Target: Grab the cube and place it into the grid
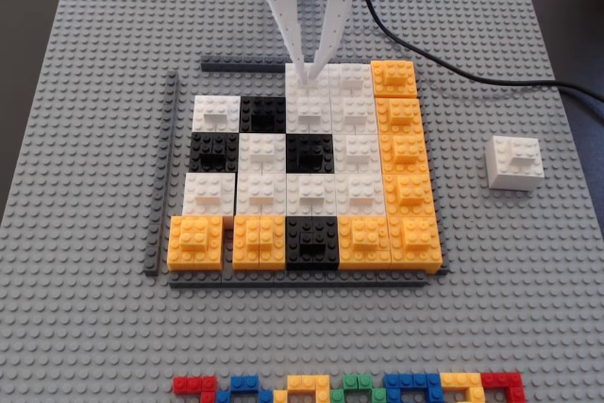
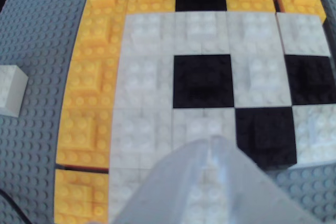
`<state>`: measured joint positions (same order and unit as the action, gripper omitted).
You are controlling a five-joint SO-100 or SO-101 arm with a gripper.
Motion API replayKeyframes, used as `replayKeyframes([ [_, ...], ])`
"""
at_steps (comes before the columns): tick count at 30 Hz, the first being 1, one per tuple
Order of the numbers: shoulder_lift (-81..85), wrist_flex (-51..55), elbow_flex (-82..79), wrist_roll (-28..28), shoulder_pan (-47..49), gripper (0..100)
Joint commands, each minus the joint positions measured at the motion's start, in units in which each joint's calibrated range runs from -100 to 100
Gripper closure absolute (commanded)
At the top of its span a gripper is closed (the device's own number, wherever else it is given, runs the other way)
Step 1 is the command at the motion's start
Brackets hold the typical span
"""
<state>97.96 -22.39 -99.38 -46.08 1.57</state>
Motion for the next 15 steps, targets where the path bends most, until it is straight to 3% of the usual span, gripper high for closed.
replayKeyframes([
  [1,2.04,1.34,-0.53,7.23,-1.24,100],
  [15,2.04,1.04,-0.53,7.23,-1.24,100],
])
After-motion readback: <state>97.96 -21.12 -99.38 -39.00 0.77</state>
